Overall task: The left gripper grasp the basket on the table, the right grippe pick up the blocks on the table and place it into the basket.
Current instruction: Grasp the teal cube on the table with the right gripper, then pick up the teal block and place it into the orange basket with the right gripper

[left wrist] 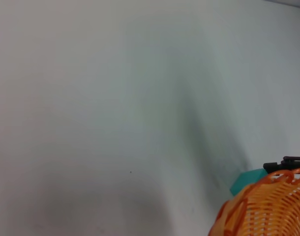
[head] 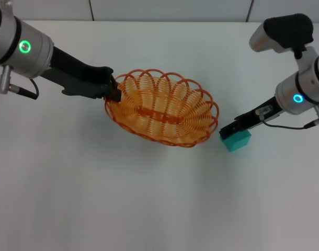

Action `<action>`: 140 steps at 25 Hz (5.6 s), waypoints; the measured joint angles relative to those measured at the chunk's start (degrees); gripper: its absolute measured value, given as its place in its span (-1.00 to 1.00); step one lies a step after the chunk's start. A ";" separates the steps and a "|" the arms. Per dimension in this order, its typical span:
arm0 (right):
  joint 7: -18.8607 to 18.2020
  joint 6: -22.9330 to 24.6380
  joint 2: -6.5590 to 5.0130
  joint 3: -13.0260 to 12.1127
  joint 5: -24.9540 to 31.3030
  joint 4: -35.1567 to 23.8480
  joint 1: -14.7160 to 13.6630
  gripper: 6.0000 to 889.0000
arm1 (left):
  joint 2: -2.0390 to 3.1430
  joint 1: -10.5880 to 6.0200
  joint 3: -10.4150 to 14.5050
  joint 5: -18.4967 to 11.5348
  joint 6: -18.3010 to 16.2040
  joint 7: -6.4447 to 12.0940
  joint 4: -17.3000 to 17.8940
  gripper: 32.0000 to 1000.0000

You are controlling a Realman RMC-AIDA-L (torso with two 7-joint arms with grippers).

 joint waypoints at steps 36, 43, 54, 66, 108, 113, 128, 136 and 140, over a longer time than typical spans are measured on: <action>-0.46 -2.84 0.05 0.53 0.04 6.06 2.67 0.24 | 0.11 0.01 0.02 -0.54 0.72 0.28 -2.19 -0.86; -0.47 -2.81 0.04 0.53 0.05 5.90 2.52 0.21 | 0.12 -0.07 0.02 -0.59 0.72 0.28 -2.20 -0.86; -0.47 -2.35 0.04 0.53 0.15 5.55 2.37 0.16 | 0.20 -0.02 -0.48 -0.62 0.81 0.28 -2.20 -0.86; 1.31 1.19 0.04 -0.48 1.87 -2.02 -0.36 0.16 | 0.26 0.48 -0.68 -0.67 0.72 0.28 -2.20 -0.86; 7.05 15.43 -0.02 -24.15 6.81 -63.86 -14.63 0.16 | 0.38 0.76 -1.91 -0.70 0.81 0.71 -3.07 -0.86; 7.33 15.62 -0.05 -25.39 6.73 -61.81 -13.53 0.16 | 0.38 0.72 -1.91 -0.71 0.81 0.69 -3.07 -0.86; 6.72 14.69 0.04 -25.66 7.22 -52.42 -10.97 0.18 | 0.38 0.65 -2.01 -1.41 0.81 0.71 -3.07 -0.86; 6.06 14.62 0.04 -25.39 8.34 -52.32 -10.86 0.20 | 0.38 0.66 -2.01 -1.45 0.81 0.81 -3.11 -0.86; 5.73 14.57 -0.05 -24.90 9.63 -52.10 -10.71 0.21 | 0.38 0.68 -2.01 -1.50 0.84 0.88 -3.27 -0.86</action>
